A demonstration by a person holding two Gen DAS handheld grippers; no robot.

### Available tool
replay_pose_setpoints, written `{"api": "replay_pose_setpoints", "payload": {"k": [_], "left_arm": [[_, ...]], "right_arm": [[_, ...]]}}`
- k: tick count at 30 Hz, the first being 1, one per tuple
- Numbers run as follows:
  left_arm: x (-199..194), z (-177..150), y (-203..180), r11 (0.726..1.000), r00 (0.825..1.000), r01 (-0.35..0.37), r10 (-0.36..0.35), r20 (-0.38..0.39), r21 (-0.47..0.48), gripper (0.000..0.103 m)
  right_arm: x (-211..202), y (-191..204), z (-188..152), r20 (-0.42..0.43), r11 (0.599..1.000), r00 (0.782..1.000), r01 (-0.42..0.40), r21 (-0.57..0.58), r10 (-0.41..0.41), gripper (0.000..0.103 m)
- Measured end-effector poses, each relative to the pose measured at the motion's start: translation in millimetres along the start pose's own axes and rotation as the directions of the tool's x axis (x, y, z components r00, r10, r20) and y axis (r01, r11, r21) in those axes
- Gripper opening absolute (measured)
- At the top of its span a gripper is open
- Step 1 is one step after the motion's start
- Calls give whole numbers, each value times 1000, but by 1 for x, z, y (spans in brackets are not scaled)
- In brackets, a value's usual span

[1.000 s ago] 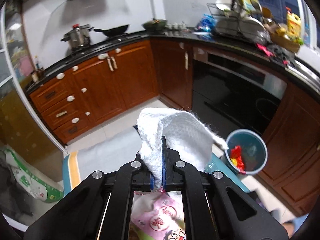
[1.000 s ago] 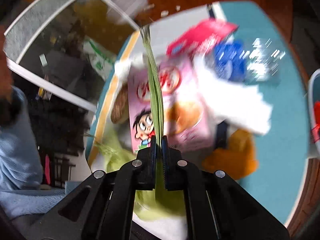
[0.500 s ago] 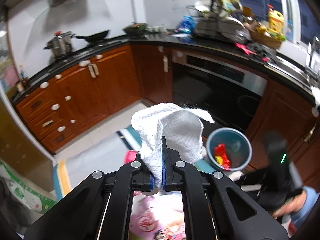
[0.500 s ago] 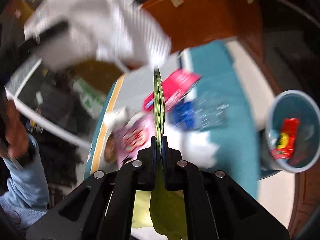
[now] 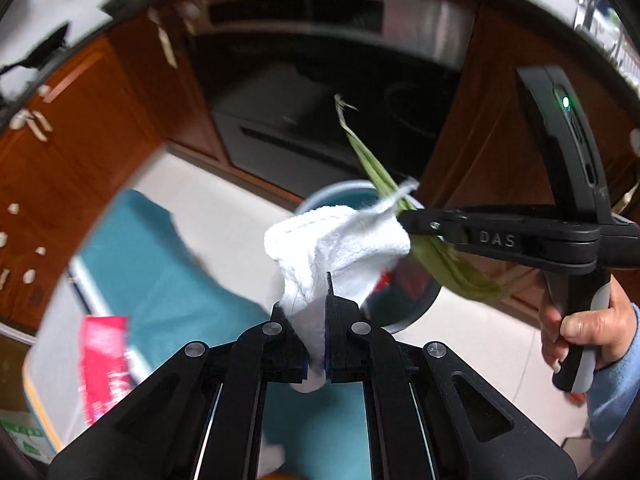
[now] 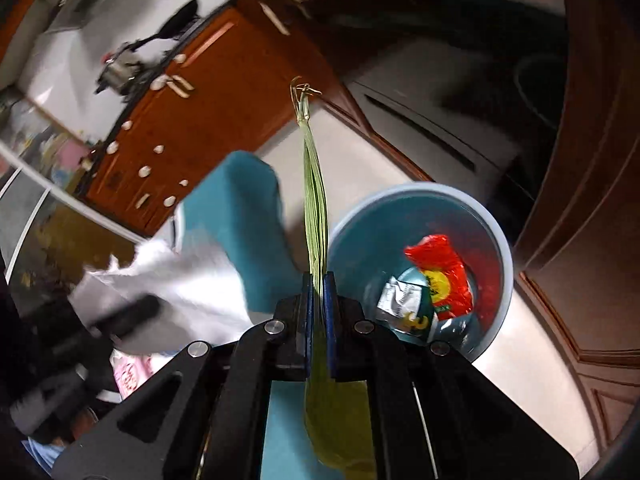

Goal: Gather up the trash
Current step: 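Carry the paper towel and husk leaf toward the teal bin with both grippers, then open both grippers over the teal bin, then move back to the table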

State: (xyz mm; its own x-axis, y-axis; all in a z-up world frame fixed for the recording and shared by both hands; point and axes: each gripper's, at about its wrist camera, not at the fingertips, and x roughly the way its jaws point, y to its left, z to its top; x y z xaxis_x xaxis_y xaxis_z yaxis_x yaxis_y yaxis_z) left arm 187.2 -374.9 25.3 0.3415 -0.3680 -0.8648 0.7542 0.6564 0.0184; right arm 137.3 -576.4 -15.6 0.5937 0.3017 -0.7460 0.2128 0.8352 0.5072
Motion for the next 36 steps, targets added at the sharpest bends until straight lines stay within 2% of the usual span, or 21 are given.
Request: {"api": "replay_pose_setpoints", "payload": {"k": [3,5,6,7,8,9,10,12,18,24,29,31,33,36], "left_arm": [[45,10,-9,999,996,48,-49,-69,-19,6],[65,13,-13,998,993,59,-60,-100,-20,8],[72,14,-14,998,991,63,-65,-117,-20,12],[79,15,-15,998,988,65,-68,-141,-22,25],[82,15,-16,998,987,60,-62,-147,-19,34],[82,15,-16,999,989,47,-48,-143,-9,55],[80,14,-17,1000,992,20,-19,-125,7,64],[77,12,-16,1000,993,-1,3,-114,17,69],[64,5,-5,1000,993,1,-1,-117,-2,75],[26,-18,5,1000,995,-8,5,-98,-25,76],[-18,-50,21,998,998,-36,33,-60,-48,83],[-38,-69,31,996,999,-42,39,-34,-81,92],[-54,-86,40,993,999,-40,39,-10,-109,97],[-80,-115,55,987,998,-49,52,18,-151,99]], "right_arm": [[16,-20,5,-14,999,1000,9,37,-8,6],[27,-35,10,-23,998,1000,1,70,1,11],[31,-43,11,-29,996,1000,0,90,2,22],[34,-46,12,-36,995,999,3,100,1,51],[36,-50,13,-41,994,999,10,110,-6,64],[33,-50,14,-35,993,999,13,114,-9,73],[31,-51,12,-17,994,1000,22,111,-20,74],[28,-52,11,-21,994,999,49,100,-47,80],[20,-42,-4,-53,995,997,64,74,-60,83],[8,-14,-26,-71,998,995,67,-10,-67,83],[-7,34,-49,-72,988,995,54,-148,-65,83],[-13,57,-60,-80,981,995,42,-189,-58,83],[-17,76,-70,-89,975,995,28,-221,-49,83],[-22,114,-91,-114,957,993,8,-291,-43,83]]}}
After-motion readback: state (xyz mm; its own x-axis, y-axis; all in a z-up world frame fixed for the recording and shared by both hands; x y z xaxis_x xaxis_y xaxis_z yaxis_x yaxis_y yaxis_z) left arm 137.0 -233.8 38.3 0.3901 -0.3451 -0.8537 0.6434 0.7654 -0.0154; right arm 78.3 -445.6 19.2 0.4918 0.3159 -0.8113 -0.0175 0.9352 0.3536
